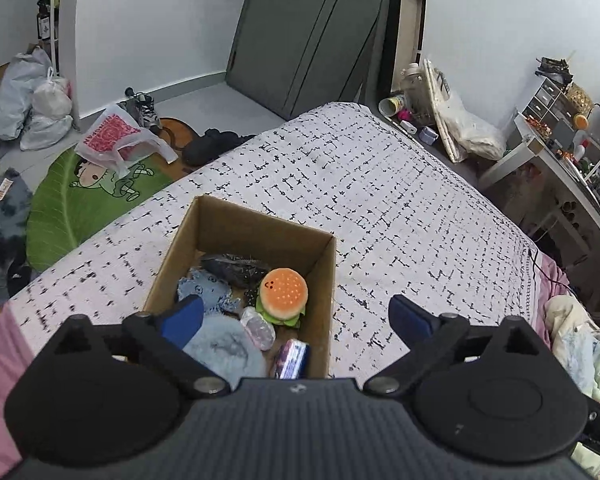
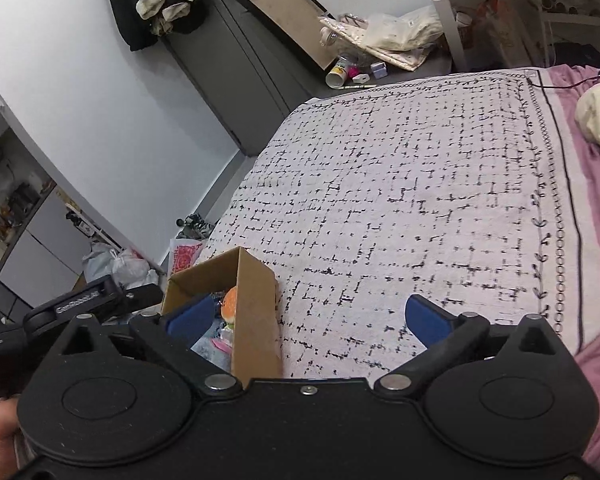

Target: Organize soft objects

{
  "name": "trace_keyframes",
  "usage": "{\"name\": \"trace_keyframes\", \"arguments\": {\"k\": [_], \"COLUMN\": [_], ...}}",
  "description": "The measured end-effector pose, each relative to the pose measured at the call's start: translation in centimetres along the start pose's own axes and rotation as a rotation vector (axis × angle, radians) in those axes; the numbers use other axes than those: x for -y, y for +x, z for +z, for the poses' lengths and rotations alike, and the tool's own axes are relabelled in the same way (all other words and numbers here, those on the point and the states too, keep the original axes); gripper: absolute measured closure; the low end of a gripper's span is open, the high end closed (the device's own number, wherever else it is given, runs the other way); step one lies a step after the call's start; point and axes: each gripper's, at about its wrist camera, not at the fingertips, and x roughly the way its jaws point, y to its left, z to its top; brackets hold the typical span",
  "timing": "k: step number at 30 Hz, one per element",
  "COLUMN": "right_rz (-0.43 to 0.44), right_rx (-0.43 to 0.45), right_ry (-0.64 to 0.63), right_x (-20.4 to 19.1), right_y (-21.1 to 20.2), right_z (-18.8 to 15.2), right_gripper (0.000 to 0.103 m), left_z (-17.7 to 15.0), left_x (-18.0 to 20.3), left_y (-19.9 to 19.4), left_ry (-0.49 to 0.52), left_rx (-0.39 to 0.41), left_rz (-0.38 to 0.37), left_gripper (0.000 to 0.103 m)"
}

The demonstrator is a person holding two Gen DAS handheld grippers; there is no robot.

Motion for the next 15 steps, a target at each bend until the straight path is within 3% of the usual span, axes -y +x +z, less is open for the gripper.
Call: {"name": "trace_keyframes", "arguments": {"k": [15], "right_rz": [0.021], "right_rx": [-0.003], "right_ry": [-0.076], "right_x": [0.2], "right_y": [-6.9], "right_z": [0.6], "right_gripper": [0.000], "left_z": [-1.7], "left_x": [2.2], "left_y": [-7.4], "left_ry": [0.015], "left_rx": [0.003], "left_rz": [0.004], "left_gripper": [0.001]}}
